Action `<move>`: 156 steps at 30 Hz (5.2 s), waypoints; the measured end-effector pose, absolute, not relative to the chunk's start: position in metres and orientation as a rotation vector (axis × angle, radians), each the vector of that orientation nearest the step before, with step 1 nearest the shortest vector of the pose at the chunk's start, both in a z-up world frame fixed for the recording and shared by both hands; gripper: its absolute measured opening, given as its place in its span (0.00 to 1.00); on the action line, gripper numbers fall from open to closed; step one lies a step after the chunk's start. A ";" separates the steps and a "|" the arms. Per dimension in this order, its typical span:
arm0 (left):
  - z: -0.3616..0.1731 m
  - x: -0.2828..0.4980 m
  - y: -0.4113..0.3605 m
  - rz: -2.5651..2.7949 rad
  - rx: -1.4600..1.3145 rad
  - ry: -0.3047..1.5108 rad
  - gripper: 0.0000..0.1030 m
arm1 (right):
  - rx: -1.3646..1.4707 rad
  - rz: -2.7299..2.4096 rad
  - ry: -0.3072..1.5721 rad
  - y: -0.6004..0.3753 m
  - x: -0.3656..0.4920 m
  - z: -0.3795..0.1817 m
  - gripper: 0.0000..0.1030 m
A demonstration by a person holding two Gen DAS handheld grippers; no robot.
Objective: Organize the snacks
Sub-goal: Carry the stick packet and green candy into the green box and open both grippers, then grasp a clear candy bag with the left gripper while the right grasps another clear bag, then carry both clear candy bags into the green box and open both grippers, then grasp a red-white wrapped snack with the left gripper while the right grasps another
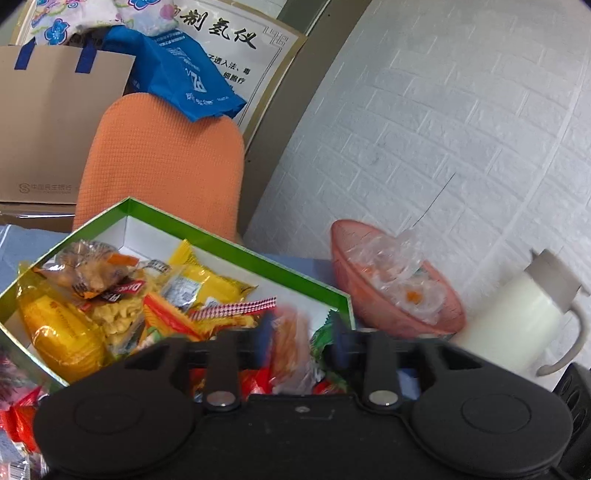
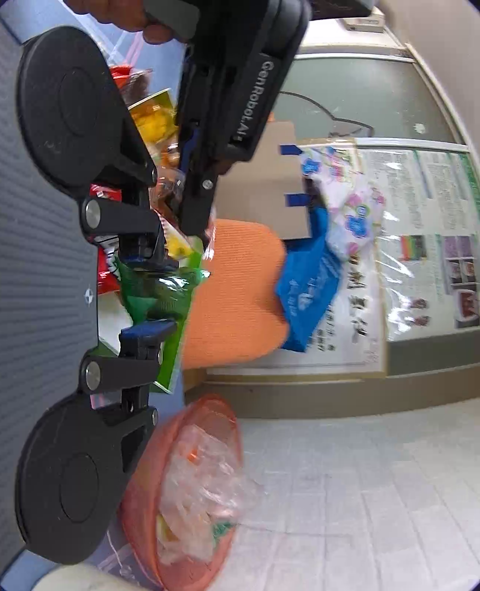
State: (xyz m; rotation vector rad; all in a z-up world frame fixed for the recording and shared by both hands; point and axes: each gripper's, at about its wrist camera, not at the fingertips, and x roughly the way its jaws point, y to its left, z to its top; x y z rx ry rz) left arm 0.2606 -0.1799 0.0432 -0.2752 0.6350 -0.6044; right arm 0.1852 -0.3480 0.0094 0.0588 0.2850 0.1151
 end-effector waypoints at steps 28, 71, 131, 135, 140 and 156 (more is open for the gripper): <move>0.056 0.157 -0.085 -0.399 -0.158 0.592 1.00 | 0.090 0.247 0.269 -0.283 0.086 0.019 1.00; -0.022 0.131 -0.012 -0.523 -0.322 0.826 1.00 | 0.086 0.501 0.594 -0.192 0.080 -0.033 0.80; 0.027 0.282 -0.217 -0.707 -0.196 0.675 1.00 | 0.169 0.169 0.341 -0.350 0.193 0.000 0.64; 0.023 0.281 -0.217 -0.710 -0.196 0.659 1.00 | 0.138 0.136 0.337 -0.351 0.198 -0.011 0.70; 0.044 0.258 -0.197 -0.666 -0.196 0.557 1.00 | 0.028 0.090 0.278 -0.343 0.185 -0.009 1.00; 0.045 0.173 -0.071 -0.433 -0.300 0.586 1.00 | 0.086 0.232 0.279 -0.299 0.104 0.005 1.00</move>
